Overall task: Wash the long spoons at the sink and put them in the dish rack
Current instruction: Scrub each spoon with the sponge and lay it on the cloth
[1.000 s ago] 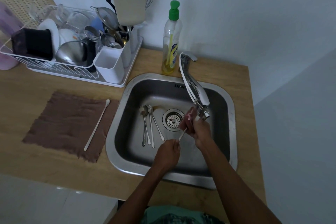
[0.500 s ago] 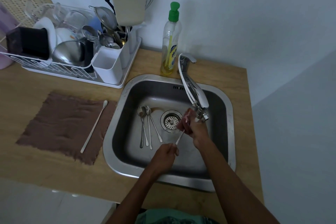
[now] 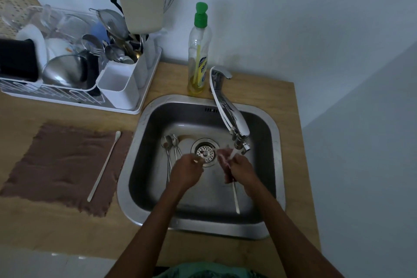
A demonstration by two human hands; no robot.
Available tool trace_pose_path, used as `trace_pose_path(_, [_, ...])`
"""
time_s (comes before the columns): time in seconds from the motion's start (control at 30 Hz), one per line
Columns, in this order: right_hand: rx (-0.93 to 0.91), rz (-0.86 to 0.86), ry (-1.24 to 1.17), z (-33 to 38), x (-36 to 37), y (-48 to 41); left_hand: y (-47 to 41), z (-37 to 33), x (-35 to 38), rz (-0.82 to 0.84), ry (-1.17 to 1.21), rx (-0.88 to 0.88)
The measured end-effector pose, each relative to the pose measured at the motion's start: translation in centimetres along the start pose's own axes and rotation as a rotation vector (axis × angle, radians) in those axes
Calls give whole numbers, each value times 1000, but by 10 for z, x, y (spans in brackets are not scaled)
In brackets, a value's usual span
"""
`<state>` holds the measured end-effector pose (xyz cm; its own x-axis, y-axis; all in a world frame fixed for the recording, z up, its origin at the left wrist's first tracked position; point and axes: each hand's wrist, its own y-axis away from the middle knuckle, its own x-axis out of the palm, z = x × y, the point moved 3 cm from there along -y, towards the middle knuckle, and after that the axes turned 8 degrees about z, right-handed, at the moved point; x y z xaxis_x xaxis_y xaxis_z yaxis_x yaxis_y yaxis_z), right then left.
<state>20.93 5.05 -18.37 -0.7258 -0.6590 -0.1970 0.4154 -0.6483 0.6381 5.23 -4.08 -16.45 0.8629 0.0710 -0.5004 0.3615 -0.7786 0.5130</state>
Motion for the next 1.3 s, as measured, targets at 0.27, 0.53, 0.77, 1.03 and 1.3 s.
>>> trace_pose_path(0.27, [-45,46,273,4,-16,-5,-62,-65,-1,200,-198,233])
trace_pose_path(0.53, [-138,140,529,17,-23,3,-64,-51,-21,-2,-66,230])
trace_pose_path(0.77, [-158,267,600,14,-31,17,-50,-11,-45,-112,-42,144])
trace_pose_path(1.03, [-126,266,447,29,-33,10,-45,-18,-67,-239,102,50])
trace_pose_path(1.3, [-136,-118,-274,18,-26,3,-12,18,-59,8,-85,-113])
